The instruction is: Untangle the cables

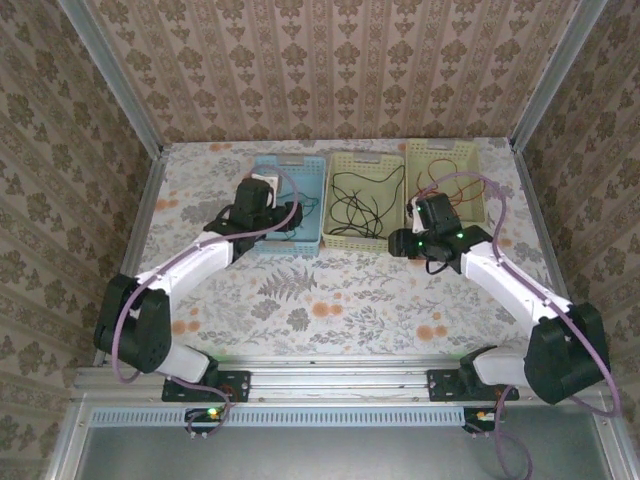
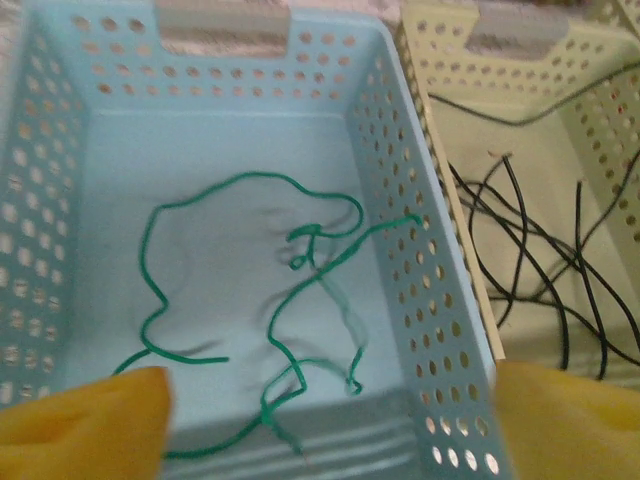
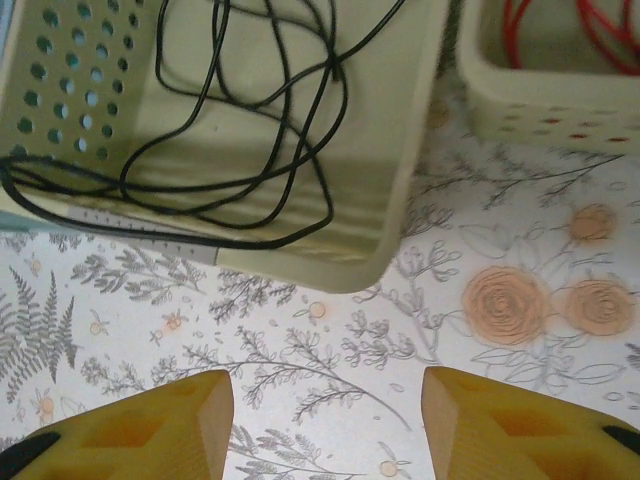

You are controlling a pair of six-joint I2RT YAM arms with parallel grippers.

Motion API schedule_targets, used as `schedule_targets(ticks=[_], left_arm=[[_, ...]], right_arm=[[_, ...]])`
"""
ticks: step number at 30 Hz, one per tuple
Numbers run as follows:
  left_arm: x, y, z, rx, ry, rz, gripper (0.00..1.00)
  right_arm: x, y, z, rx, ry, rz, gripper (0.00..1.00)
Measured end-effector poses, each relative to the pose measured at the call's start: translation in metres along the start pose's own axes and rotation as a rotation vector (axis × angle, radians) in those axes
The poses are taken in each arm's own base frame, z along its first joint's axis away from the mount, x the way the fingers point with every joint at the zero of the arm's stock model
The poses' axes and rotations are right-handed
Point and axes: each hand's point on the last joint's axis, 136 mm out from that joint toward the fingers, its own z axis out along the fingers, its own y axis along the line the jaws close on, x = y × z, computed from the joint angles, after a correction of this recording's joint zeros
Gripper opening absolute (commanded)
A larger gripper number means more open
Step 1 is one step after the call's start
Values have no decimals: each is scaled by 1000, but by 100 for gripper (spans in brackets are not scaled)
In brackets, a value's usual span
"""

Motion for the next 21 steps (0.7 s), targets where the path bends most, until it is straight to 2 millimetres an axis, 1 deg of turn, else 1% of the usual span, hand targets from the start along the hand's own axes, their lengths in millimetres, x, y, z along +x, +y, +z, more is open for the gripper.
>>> schedule_targets(ticks=[2,5,9,10,11,12,13,15,17,19,21], left_arm=[[-2,8,-14,-38,-46,-5,100],[-2,28,-47,-130,-126,-15,100],[4,72,-100,-321,-252,-50,100],[11,87,-113,-381,-277,-61,100],[16,101,-123,-432,-295,-71,100],[26,119,-134,-503,-309,-84,100],[35,136,-144,-577,-321,-95,100],[53,164,-159,-708,-327,-110,100],[68,184,-168,-809,-330,-110,100],[80,197,-171,-883,-321,-92,100],[85,207,-167,-929,-307,-76,100]], right_arm=[[-5,-8,-6,20,-30,20,55],[-14,-23,-15,64,-84,53,55],[-21,-50,-27,167,-200,95,57],[-24,-57,-31,193,-243,97,64],[-25,-61,-32,210,-278,99,97],[-26,-67,-34,234,-324,94,100],[-26,-74,-33,261,-366,87,100],[-20,-89,-28,324,-413,57,100],[-13,-104,-19,399,-417,21,100],[-12,-117,-11,483,-410,-20,100],[-19,-126,-5,547,-426,-45,100]])
